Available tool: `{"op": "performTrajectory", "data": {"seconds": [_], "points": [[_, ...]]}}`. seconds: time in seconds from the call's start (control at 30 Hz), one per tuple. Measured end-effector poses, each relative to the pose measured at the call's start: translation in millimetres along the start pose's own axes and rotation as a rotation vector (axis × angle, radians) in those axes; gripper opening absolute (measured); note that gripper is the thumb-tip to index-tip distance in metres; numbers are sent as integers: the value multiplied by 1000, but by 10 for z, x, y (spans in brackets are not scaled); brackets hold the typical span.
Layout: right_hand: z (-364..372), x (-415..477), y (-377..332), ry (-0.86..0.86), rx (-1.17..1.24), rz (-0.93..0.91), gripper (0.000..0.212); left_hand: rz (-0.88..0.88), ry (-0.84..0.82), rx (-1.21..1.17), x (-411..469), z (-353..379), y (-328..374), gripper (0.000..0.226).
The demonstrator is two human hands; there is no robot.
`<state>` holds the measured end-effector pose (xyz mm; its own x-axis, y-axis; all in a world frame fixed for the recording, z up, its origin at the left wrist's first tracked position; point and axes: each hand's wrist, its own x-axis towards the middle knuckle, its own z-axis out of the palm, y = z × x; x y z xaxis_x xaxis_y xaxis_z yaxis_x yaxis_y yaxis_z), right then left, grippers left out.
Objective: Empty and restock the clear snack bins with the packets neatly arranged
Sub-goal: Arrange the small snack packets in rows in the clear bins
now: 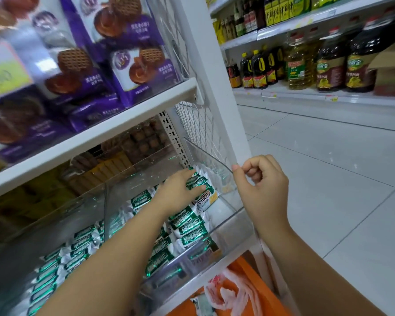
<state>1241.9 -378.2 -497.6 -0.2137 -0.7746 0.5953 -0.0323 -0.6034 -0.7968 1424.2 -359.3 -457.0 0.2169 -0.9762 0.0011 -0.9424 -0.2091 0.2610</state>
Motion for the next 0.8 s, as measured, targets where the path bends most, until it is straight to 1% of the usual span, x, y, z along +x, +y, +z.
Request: {"op": "performTrajectory", "data": {"seconds": [0.1,0.17,0.23,0.3,0.4,0.47,0.57,0.63,0.73,0.77,0.8], "points": [[-34,-221,-121,-99,-15,-27,19,74,209,-70,-589,-134,119,43],[-64,-435,-258,-181,-31,-66,20,104,329,-118,-1031,-176,148,32],[-109,-682,-418,-271,-45,-100,22,110,399,-179,-1472,-180,124,24],[-155,-948,-552,-364,-55,-118,23,86,418,-244,-1894,-124,34,19],[-187,-1348,-735,-519,-51,-115,24,19,394,-276,-2494,14,-179,19],[-186,-1618,-846,-631,-72,-135,19,-39,347,-273,-2884,136,-386,21],[-98,-2001,-966,-827,-133,-140,20,-166,275,-253,-3422,343,-809,21],[34,-2254,-965,-966,-175,-95,19,-260,235,-251,-3696,492,-1144,21],[294,-2636,-813,-1246,-294,-15,13,-376,128,-269,-3961,708,-1625,22],[380,-2760,-738,-1364,-346,19,13,-407,102,-295,-4015,774,-1767,22],[459,-2875,-672,-1488,-413,53,20,-441,72,-326,-4053,849,-1904,23]]}}
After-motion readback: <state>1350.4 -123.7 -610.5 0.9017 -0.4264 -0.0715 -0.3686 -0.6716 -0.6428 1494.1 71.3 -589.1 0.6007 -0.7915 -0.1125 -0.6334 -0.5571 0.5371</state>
